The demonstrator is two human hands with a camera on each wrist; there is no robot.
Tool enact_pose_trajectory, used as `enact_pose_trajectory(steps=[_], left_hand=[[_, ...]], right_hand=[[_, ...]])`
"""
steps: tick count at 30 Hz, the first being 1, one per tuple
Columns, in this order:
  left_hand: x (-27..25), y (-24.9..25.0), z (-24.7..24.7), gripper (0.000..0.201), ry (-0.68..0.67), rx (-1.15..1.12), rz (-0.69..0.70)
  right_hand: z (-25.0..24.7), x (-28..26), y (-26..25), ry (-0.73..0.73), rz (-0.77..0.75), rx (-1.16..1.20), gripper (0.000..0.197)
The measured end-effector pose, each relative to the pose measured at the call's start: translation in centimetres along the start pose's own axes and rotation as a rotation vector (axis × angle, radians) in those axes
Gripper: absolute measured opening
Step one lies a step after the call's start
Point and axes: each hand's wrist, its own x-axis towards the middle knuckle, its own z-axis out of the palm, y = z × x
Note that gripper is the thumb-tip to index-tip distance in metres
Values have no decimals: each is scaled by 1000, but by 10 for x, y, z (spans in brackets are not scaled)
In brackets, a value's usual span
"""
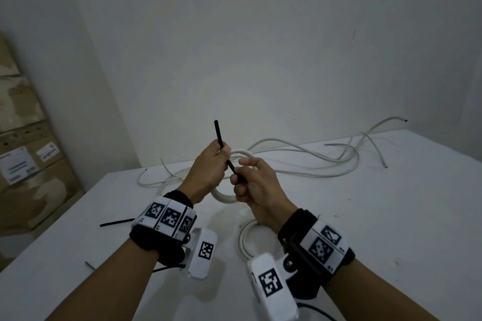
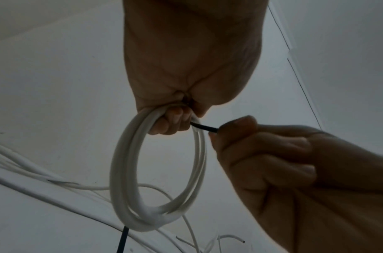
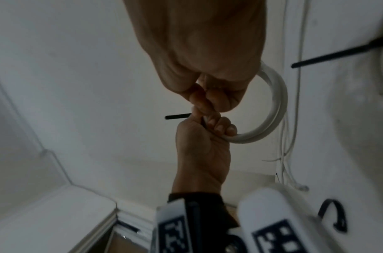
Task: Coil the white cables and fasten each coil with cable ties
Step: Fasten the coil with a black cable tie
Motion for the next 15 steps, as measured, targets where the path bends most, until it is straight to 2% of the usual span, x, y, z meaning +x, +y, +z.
enact_pose_trajectory(steps=[5, 13, 15], left_hand=[[0, 2, -2, 23, -43, -40, -16], [-2, 4, -10, 23, -102, -114, -3], [-3, 5, -13, 23, -110, -119, -13]], right_hand=[[-5, -9, -11, -101, -121, -178, 13], [-12, -16, -25, -359, -113, -75, 25], [-13, -14, -26, -379, -137, -81, 27]])
